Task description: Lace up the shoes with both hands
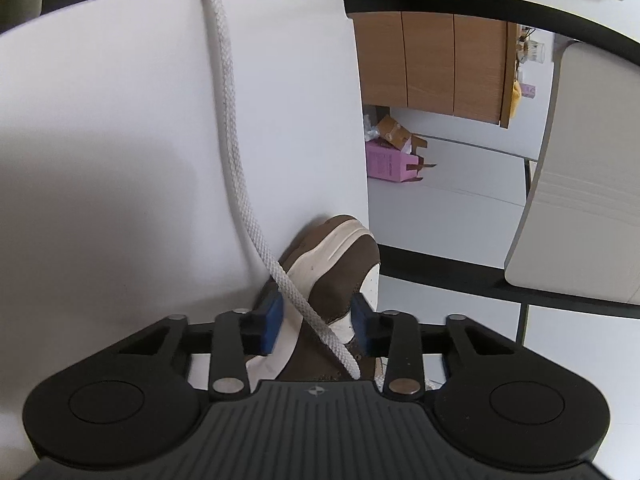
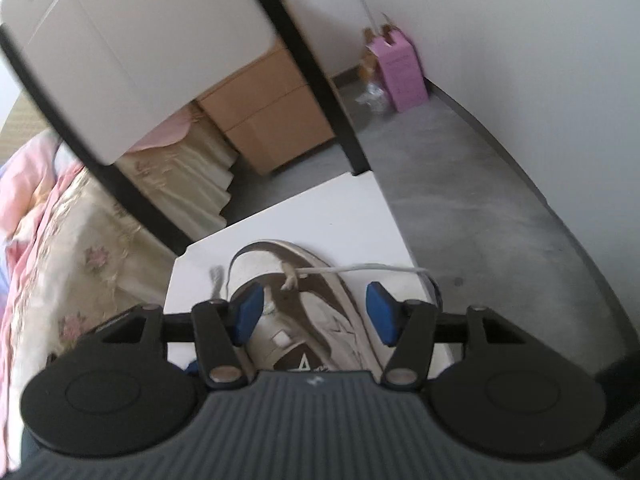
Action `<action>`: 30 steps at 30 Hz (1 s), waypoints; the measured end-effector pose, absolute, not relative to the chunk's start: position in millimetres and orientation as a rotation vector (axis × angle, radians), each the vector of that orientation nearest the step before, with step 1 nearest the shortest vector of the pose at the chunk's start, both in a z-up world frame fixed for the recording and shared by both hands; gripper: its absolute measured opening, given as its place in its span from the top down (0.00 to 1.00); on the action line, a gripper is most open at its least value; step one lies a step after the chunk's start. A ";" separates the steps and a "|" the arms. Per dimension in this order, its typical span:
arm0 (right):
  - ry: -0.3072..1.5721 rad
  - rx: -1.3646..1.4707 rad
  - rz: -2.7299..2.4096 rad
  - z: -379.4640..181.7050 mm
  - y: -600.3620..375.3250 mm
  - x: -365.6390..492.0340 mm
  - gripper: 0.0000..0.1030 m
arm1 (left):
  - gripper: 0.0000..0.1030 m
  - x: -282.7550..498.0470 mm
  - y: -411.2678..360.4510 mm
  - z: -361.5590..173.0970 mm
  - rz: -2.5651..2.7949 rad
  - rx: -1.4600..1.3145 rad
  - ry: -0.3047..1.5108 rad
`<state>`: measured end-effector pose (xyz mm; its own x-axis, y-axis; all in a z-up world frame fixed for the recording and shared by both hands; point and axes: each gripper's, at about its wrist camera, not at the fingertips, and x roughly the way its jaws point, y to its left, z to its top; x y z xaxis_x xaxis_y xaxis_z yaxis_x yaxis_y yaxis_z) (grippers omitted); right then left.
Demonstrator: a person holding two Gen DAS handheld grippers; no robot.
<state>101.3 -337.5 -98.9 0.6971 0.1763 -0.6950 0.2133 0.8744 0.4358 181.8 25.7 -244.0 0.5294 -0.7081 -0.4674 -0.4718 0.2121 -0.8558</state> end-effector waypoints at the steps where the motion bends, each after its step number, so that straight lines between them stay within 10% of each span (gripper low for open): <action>1: 0.808 0.488 -0.009 -98.1 -334.2 100.0 0.43 | 0.74 181.9 25.1 -243.2 -0.216 -1.426 1.090; 6: 0.885 0.394 -0.020 -115.9 -315.6 105.8 0.52 | 0.94 181.8 25.8 -236.9 -0.174 -1.387 1.064; 15: 0.800 0.333 -0.021 -137.5 -301.0 114.2 0.85 | 0.97 178.0 31.1 -217.2 -0.129 -1.250 1.006; 30: 0.755 0.417 -0.203 -131.3 -333.9 95.2 0.89 | 0.97 175.3 75.8 -202.8 0.056 -1.241 0.948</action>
<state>95.2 -333.9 -131.3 0.7136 -0.0301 -0.6999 0.3251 0.8992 0.2927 175.3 75.8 -202.8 0.6335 -0.4425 -0.6348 -0.5136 0.3732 -0.7726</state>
